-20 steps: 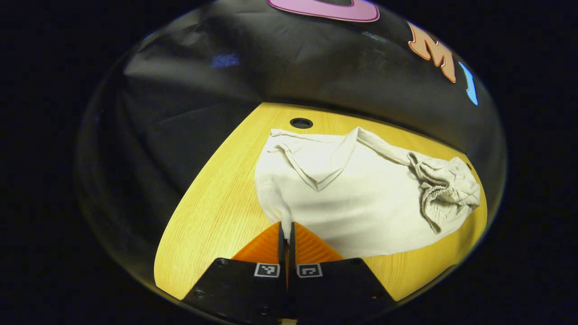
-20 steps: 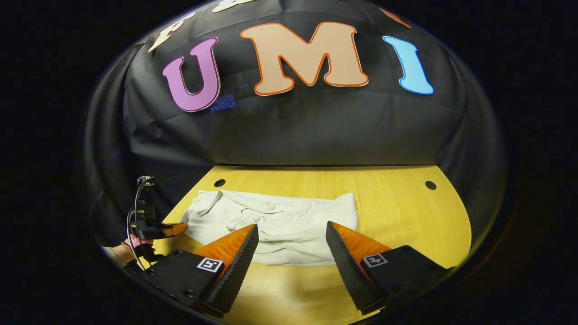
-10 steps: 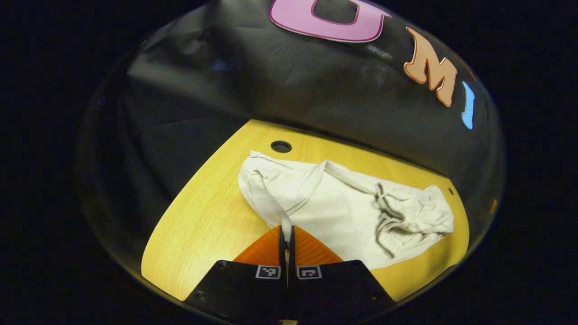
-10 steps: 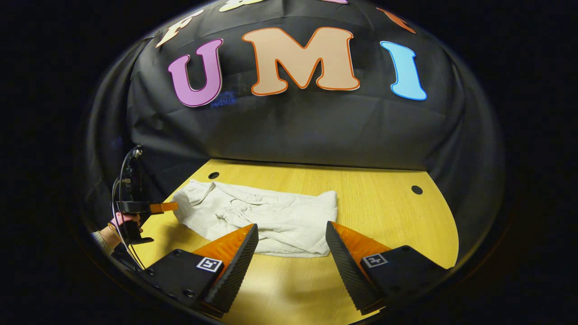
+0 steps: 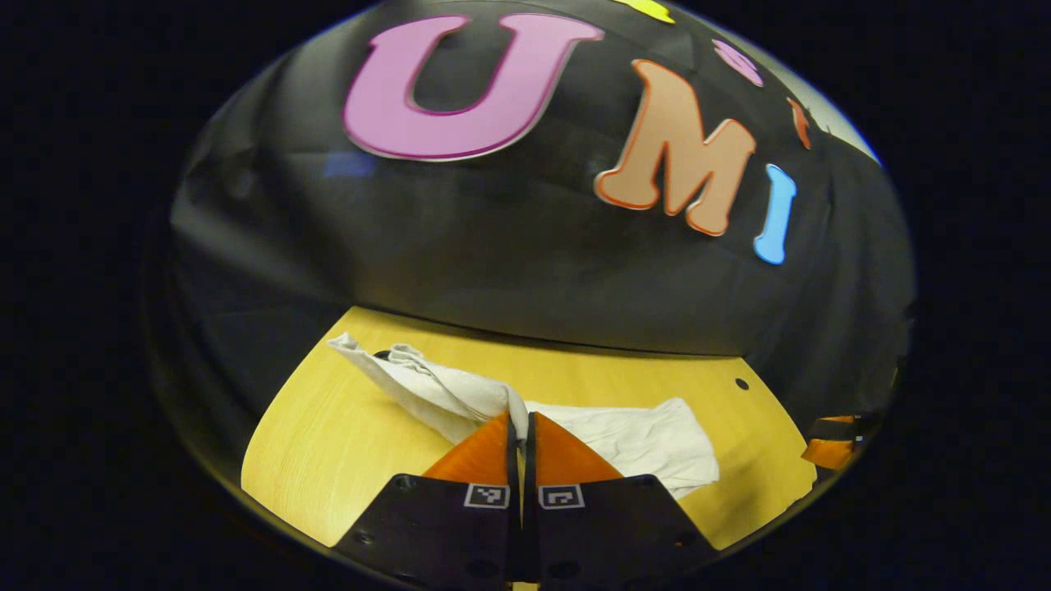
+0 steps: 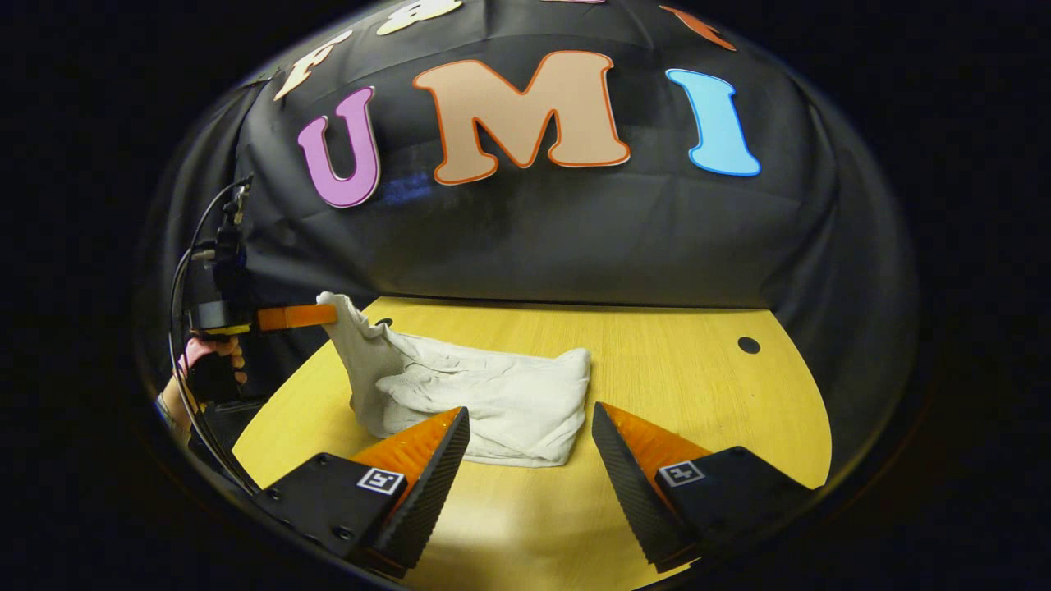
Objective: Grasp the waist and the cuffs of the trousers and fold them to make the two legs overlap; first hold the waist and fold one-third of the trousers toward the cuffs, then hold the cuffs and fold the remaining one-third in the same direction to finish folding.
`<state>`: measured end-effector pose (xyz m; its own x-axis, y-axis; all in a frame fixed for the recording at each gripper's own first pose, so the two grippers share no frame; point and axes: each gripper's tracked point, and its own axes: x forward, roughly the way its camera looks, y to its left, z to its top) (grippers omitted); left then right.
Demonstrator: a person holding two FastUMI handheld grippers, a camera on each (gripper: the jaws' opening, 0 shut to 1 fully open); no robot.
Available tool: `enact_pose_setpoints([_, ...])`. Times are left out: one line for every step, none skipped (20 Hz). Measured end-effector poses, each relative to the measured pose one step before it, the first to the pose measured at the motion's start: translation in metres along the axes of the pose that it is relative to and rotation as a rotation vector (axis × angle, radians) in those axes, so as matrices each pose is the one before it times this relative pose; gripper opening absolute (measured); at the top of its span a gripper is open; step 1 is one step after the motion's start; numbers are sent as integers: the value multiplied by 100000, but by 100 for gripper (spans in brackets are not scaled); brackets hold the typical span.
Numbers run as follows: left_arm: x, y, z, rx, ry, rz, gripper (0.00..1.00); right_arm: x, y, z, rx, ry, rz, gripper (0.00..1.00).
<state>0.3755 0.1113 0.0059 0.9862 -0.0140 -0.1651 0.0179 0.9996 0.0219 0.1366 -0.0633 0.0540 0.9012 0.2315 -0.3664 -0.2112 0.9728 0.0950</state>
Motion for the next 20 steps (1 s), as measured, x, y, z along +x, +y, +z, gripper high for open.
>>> enact_pose_setpoints([295,-2166,594,5995,-620,-3089,0,-44,-924,-51,418,-174,-267,97])
enact_pose_setpoints([183,-2497,582,6506,109,-3197,0,-19,-977,-33,243,129,-571,97])
enact_pose_setpoints([141,-2417,319,6228,595,-3619,0,-74,-1064,-1,203,59,-719,97])
enact_pose_setpoints([308,-2288,-33,4537,689,-3949,0,36,-1075,-74,186,0,-743,92])
enact_pose_setpoints([706,-2697,-384,3353,1179,-4490,0,-107,-1009,-117,341,235,-790,97])
enact_pose_setpoints([723,-2220,-729,3004,2076,-4197,0,-133,-935,-198,344,318,-753,97])
enact_pose_setpoints([947,-1138,-1120,2963,2876,-2918,0,-115,-921,-317,277,257,-927,97])
enact_pose_setpoints([1015,-1147,-1377,2545,3077,-1914,0,-113,-887,-259,281,438,-834,97])
enact_pose_setpoints([1208,-1066,-1502,1280,2445,-1859,0,-129,-862,-234,303,317,-700,92])
enact_pose_setpoints([1219,-875,-1195,-222,2116,-2279,0,47,-672,-216,358,468,-517,97])
enact_pose_setpoints([941,-440,-1467,-976,2004,-2913,0,-162,-559,-205,209,395,-300,92])
enact_pose_setpoints([848,-785,-1325,-2100,2744,-2445,0,-26,-428,-177,-57,191,-317,92])
enact_pose_setpoints([584,-879,-1266,-2067,2644,-1737,0,-211,-405,-206,-333,229,-233,97])
enact_pose_setpoints([650,-645,-1216,-1788,2182,-1187,0,-6,-373,-215,-454,352,-186,97])
enact_pose_setpoints([289,-392,-775,-1671,1778,-876,0,-194,-291,-237,-318,328,141,97])
enact_pose_setpoints([305,-381,-741,-1096,1978,-307,4,36,-176,-119,-1,337,392,92])
enact_pose_setpoints([394,-135,-774,-1277,2052,561,13,-44,-83,-79,141,212,649,97])
enact_pose_setpoints([-296,-230,-247,-1290,826,-109,32,9,25,-113,57,-44,730,92])
enact_pose_setpoints([19,-121,-5,-1227,-656,1004,51,20,81,60,-77,-129,675,92])
enact_pose_setpoints([-318,230,209,-907,-1375,2624,69,6,192,14,-121,-237,808,92])
